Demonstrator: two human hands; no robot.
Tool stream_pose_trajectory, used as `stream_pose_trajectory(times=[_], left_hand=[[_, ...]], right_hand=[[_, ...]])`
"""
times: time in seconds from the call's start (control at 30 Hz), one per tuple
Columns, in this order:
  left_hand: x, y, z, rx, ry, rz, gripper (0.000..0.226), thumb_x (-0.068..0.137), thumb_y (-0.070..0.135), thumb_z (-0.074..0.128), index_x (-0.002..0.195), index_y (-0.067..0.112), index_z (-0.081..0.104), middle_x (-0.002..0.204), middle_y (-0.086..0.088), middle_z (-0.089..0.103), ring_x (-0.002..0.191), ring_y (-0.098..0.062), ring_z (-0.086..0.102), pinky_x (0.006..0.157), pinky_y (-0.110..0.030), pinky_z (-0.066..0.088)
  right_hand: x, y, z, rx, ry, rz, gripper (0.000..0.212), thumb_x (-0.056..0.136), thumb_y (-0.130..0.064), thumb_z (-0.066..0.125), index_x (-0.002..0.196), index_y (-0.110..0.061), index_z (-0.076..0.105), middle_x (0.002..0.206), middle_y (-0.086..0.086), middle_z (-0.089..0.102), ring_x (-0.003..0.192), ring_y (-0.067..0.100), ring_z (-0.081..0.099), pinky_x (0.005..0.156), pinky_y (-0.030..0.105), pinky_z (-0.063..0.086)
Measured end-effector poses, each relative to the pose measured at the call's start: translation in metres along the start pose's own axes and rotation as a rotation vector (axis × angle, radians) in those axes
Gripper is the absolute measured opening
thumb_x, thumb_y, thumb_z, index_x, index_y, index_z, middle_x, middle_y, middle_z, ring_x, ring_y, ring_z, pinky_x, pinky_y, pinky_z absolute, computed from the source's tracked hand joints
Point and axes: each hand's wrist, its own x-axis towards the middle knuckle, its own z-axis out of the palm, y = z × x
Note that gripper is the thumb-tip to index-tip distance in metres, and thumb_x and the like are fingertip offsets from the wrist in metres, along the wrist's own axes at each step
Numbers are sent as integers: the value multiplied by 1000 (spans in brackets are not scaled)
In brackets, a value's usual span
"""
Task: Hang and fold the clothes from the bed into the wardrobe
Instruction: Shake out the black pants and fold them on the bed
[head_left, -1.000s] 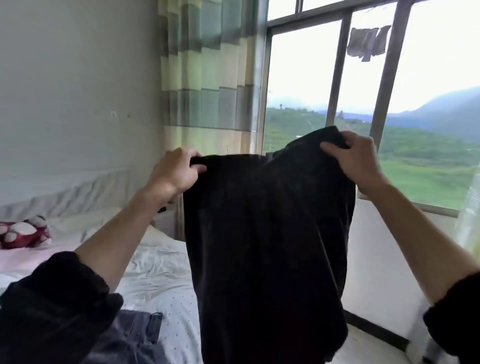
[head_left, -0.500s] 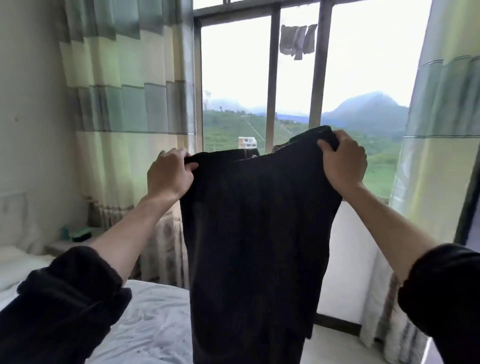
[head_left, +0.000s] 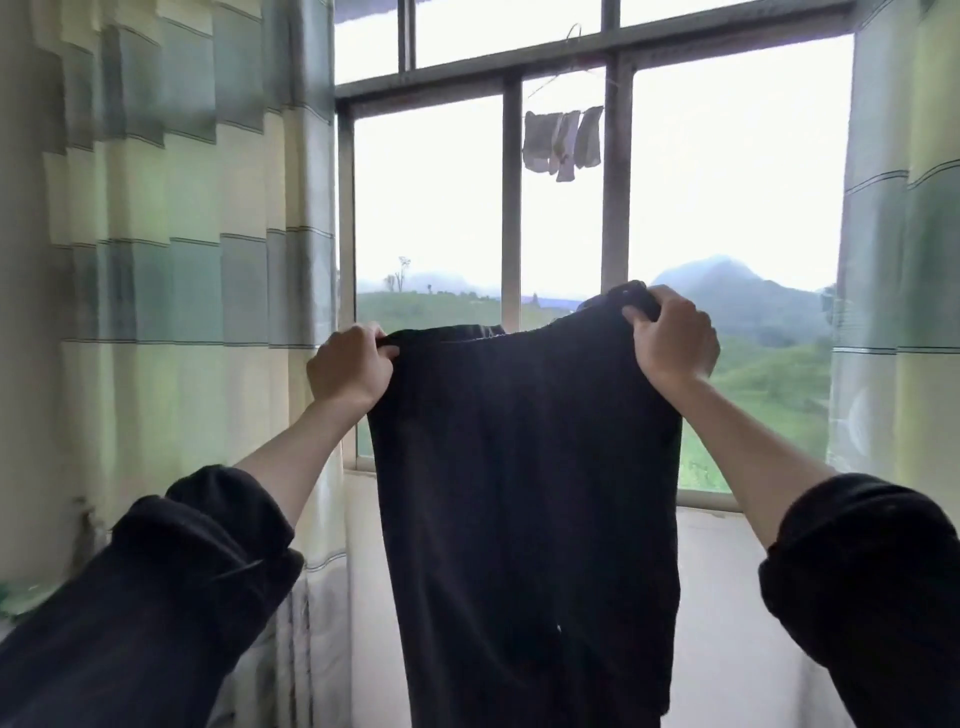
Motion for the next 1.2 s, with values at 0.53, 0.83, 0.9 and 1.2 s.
stream_pose_trajectory(times=[0.53, 0.83, 0.9, 1.2], left_hand=[[-47, -86, -84, -19, 44, -64, 20, 92, 20, 58, 104, 7, 67, 110, -17, 61, 99, -39, 56, 78, -38, 42], [-273, -257, -204, 113, -90, -184, 13, 83, -4, 60, 89, -1, 71, 97, -24, 63, 90, -41, 60, 74, -39, 42], [-331, -300, -231, 208, -179, -249, 14, 83, -5, 59, 88, 1, 70, 97, -22, 63, 89, -43, 60, 74, -42, 44], [-517, -423, -340, 457, -431, -411, 14, 87, -4, 56, 91, 5, 66, 105, -11, 57, 88, -38, 59, 72, -42, 46]], right_hand=[[-121, -34, -25, 231, -78, -206, 26, 90, -35, 60, 106, -16, 67, 94, 3, 71, 86, 26, 65, 75, 34, 50], [-385, -71, -62, 353, -619, -335, 18, 80, -27, 73, 91, -14, 68, 85, -3, 69, 70, 12, 55, 69, 29, 45], [-446, -82, -66, 346, -805, -409, 18, 81, -29, 72, 93, -17, 67, 88, -6, 68, 75, 14, 57, 71, 28, 45], [-628, -138, -70, 478, -1314, -668, 25, 85, -35, 66, 99, -13, 64, 93, -2, 66, 86, 21, 61, 73, 36, 49]])
